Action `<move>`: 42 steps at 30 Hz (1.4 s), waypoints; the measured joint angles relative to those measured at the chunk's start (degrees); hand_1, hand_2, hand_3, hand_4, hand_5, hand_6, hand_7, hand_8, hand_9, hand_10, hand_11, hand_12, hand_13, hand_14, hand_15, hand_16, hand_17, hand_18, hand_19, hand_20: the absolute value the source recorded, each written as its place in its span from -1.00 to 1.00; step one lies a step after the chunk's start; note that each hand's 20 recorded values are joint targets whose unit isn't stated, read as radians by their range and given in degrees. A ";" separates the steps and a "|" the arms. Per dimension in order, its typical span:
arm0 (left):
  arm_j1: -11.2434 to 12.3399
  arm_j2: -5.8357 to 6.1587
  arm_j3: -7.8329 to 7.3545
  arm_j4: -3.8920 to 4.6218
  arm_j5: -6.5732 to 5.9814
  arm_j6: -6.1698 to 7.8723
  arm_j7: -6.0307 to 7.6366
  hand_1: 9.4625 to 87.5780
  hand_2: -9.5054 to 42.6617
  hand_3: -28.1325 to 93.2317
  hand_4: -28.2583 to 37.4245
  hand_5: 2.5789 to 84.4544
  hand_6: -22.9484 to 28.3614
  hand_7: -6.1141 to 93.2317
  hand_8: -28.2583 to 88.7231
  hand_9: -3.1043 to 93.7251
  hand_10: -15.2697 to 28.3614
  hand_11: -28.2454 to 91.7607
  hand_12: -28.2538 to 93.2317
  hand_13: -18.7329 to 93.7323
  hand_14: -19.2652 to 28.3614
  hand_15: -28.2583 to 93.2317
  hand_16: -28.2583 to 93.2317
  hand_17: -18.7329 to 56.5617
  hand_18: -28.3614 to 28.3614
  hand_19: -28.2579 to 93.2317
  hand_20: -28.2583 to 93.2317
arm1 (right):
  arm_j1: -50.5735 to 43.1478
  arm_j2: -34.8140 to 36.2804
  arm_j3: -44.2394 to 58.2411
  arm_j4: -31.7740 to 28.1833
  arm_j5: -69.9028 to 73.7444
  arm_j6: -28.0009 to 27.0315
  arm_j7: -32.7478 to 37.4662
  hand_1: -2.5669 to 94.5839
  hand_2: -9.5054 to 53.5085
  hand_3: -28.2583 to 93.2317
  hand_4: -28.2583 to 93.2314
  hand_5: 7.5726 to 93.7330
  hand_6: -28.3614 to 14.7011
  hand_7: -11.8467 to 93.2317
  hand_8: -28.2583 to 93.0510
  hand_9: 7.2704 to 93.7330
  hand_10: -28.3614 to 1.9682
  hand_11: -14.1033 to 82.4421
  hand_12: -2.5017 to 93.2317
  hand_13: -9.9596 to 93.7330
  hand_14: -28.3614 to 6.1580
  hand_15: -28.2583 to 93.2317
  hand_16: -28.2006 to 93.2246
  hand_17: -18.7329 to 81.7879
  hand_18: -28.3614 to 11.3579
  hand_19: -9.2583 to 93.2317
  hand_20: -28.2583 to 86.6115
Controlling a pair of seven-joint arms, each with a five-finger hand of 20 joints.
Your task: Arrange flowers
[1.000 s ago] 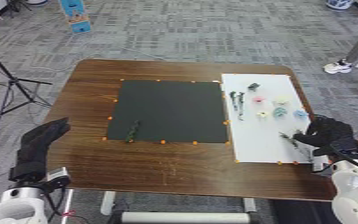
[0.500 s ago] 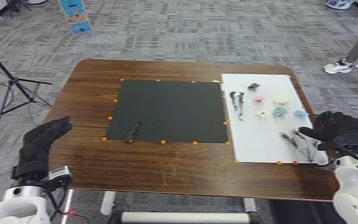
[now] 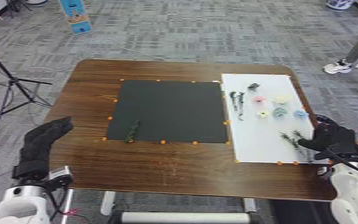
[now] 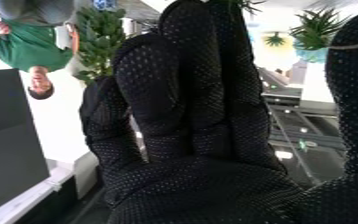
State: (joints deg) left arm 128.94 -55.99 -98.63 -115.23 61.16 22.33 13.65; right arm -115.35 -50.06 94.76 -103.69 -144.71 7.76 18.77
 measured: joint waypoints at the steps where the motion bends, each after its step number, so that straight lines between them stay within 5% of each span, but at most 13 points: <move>1: 0.00 0.00 0.00 -0.01 0.00 -0.04 0.00 -0.65 -0.67 0.69 -0.93 0.16 -0.02 -0.56 -0.66 0.11 0.27 -0.21 -0.34 0.04 0.40 -0.33 -0.53 -0.33 0.37 -0.45 -0.27 | 0.27 0.08 -0.28 0.04 -0.36 -0.26 0.00 -0.31 -1.00 0.52 -0.71 0.58 0.25 -0.15 -0.61 0.78 0.07 0.07 -0.34 0.70 -0.06 0.49 0.08 0.12 -0.95 0.76 0.56; 5: 0.03 -0.04 -0.06 -0.09 0.00 -0.21 -0.01 -0.65 -0.67 0.68 -0.93 0.16 -0.02 -0.56 -0.66 0.11 0.27 -0.21 -0.34 0.04 0.41 -0.33 -0.53 -0.33 0.37 -0.45 -0.27 | 1.09 0.74 -1.22 -0.28 -2.11 -2.83 0.00 -0.08 -1.00 0.48 -0.72 0.68 0.36 -0.14 -0.16 0.90 0.16 0.15 -0.33 0.79 0.07 0.56 0.12 0.21 -0.94 0.88 0.55; 7: 0.05 -0.13 -0.12 -0.12 0.00 -0.35 -0.01 -0.65 -0.67 0.68 -0.93 0.16 -0.02 -0.56 -0.66 0.11 0.27 -0.21 -0.34 0.04 0.41 -0.33 -0.53 -0.33 0.37 -0.45 -0.27 | 1.41 1.34 -1.80 -0.89 -3.16 -5.52 -0.01 0.01 -1.00 0.48 -0.71 0.72 0.41 -0.11 -0.11 0.93 0.20 0.20 -0.32 0.81 0.11 0.60 0.13 0.24 -0.93 0.92 0.54; 19: 0.27 -0.18 -1.42 -0.69 0.00 -0.93 -0.23 -0.64 -0.67 0.68 -0.92 0.16 -0.01 -0.57 -0.66 0.11 0.28 -0.21 -0.34 0.04 0.41 -0.33 -0.52 -0.33 0.37 -0.45 -0.27 | 4.56 7.54 -7.01 -4.31 -3.51 -14.40 1.09 0.02 -1.00 0.52 -0.65 0.73 0.41 -0.04 -0.09 0.93 0.26 0.34 -0.26 0.80 0.09 0.71 0.18 0.27 -0.93 0.99 0.54; 34: 0.68 0.78 -2.52 -1.28 0.03 -1.35 -1.05 -0.64 -0.66 0.67 -0.92 0.16 0.00 -0.57 -0.66 0.11 0.28 -0.21 -0.34 0.04 0.40 -0.33 -0.52 -0.34 0.37 -0.45 -0.28 | 8.63 8.57 -5.92 -14.90 9.92 -11.78 6.13 0.02 -1.00 0.55 -0.62 0.79 0.38 -0.09 -0.08 0.98 0.25 0.33 -0.28 0.84 0.10 0.72 0.17 0.33 -0.95 1.00 0.57; 39: 1.92 1.08 -4.17 -2.00 0.02 -1.13 -1.18 -0.68 -0.62 0.67 -0.97 0.16 0.00 -0.57 -0.66 0.10 0.28 -0.22 -0.34 0.01 0.38 -0.34 -0.53 -0.33 0.35 -0.45 -0.28 | 15.85 7.16 -13.31 -15.34 9.82 -12.32 8.92 0.03 -1.00 0.54 -0.61 0.82 0.36 -0.12 -0.07 0.99 0.25 0.32 -0.28 0.85 0.10 0.72 0.17 0.34 -0.95 1.00 0.59; 42: 3.09 1.42 -5.12 -2.19 -0.31 0.14 -0.70 -0.71 -0.57 0.68 -0.99 0.17 0.01 -0.57 -0.66 0.10 0.28 -0.22 -0.34 0.01 0.37 -0.35 -0.53 -0.31 0.32 -0.46 -0.28 | 21.23 6.37 -19.83 -15.34 9.83 -13.67 8.86 0.04 -1.00 0.54 -0.61 0.85 0.34 -0.16 -0.06 1.00 0.23 0.33 -0.29 0.86 0.09 0.72 0.18 0.34 -0.95 1.00 0.60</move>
State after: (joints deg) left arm 132.03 -54.57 -103.75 -117.42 60.86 22.47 12.95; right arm -94.12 -43.69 74.92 -119.03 -134.88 -5.92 27.63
